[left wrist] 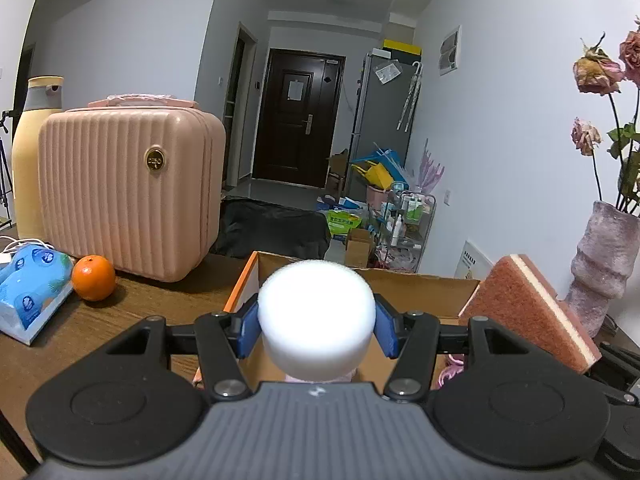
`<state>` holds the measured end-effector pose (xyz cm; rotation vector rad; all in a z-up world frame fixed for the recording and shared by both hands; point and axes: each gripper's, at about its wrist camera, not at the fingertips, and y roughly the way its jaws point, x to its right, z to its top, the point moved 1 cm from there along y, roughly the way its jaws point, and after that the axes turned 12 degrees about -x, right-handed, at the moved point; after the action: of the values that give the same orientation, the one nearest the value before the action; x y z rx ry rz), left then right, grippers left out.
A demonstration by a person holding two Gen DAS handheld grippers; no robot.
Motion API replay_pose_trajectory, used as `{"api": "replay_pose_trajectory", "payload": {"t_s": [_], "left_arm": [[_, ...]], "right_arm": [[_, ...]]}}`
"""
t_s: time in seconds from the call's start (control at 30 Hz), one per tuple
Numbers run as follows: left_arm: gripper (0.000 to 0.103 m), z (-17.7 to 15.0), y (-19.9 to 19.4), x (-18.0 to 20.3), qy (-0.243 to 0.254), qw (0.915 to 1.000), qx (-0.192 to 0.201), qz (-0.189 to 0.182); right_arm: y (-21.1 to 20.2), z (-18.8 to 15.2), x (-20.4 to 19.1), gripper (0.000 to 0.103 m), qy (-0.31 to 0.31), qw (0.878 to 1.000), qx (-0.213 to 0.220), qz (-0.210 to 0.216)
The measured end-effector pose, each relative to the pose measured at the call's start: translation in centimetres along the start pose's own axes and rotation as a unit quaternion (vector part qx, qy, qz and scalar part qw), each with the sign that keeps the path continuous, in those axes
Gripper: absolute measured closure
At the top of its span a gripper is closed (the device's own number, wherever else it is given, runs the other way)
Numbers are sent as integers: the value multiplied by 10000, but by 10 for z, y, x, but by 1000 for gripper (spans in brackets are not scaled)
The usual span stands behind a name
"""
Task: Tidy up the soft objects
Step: 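Lift both sponges and carry them toward the cardboard box, then open both grippers to drop the white sponge and sponge block into the box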
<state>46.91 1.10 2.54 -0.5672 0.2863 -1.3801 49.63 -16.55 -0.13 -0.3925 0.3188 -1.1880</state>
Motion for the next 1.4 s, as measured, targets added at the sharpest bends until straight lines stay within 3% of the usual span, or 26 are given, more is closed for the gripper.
{"api": "replay_pose_trajectory", "payload": {"t_s": [1.1,1.2,1.23,1.3,1.4], "left_arm": [[45,25,73,13,98,9995,-246,174],[43,24,75,14,129,9993,-271,219],[36,23,75,13,140,9992,-278,241],[20,22,75,13,151,9989,-262,371],[8,21,76,9,41,9985,-275,464]], "right_arm": [[82,29,5,72,-226,9977,-626,-125],[84,29,6,72,-240,9970,-708,-216],[84,29,6,71,-237,9969,-713,-253],[85,29,9,63,-207,9966,-740,-309],[84,28,12,32,-135,9965,-722,-404]]}}
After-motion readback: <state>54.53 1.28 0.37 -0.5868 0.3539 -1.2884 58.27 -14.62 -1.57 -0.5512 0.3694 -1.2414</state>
